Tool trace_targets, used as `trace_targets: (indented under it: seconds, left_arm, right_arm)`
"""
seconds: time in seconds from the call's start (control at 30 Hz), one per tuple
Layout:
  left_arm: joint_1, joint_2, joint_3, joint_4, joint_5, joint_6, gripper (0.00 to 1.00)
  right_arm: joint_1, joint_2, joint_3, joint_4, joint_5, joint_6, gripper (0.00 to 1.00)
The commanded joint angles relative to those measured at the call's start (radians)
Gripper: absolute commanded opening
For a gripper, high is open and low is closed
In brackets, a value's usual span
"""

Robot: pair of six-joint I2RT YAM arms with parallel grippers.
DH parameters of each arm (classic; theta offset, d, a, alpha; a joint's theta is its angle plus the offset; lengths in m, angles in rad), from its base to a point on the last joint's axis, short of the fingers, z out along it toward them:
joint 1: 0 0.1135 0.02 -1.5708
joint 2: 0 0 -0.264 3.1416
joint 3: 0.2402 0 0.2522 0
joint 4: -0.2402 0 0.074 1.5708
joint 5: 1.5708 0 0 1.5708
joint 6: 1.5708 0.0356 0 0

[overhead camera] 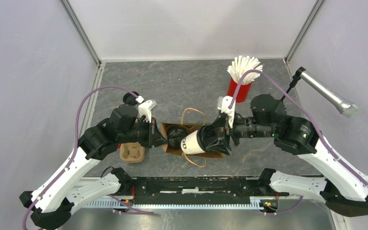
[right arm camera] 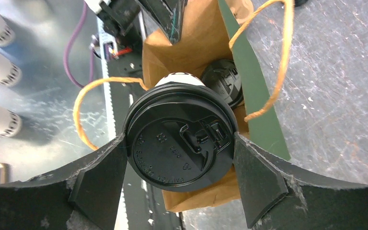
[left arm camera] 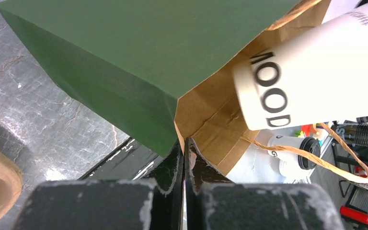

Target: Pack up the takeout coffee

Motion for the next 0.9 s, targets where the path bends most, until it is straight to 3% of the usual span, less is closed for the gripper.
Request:
trace_targets:
  seconds: [0.0,0.37,0.53,0.87]
  left_arm:
    - [-0.004,-0.033,-0.038,0.086,0.061,0.034,0.02]
    - [-0.003,-0.047,-0.118,0.139,0.085,0.174,0.02]
    - [-0.003,-0.067,-0.124,0.139,0.066,0.172,0.04]
    - [-0.002,-0.091,-0.130,0.146,0.053,0.128,0.13]
  right_arm:
    - [0.129,0.026,-0.026,0.021,0.258,-0.112,0.80]
    - [0.436,0.227,0.066,-0.021,0.713,-0.283,0.79]
    - [0.516,0.266,0.055,0.006,0.785,-0.301,0.80]
    - [0.549,0.259,0.028,0.021,0.861,-0.353,0.78]
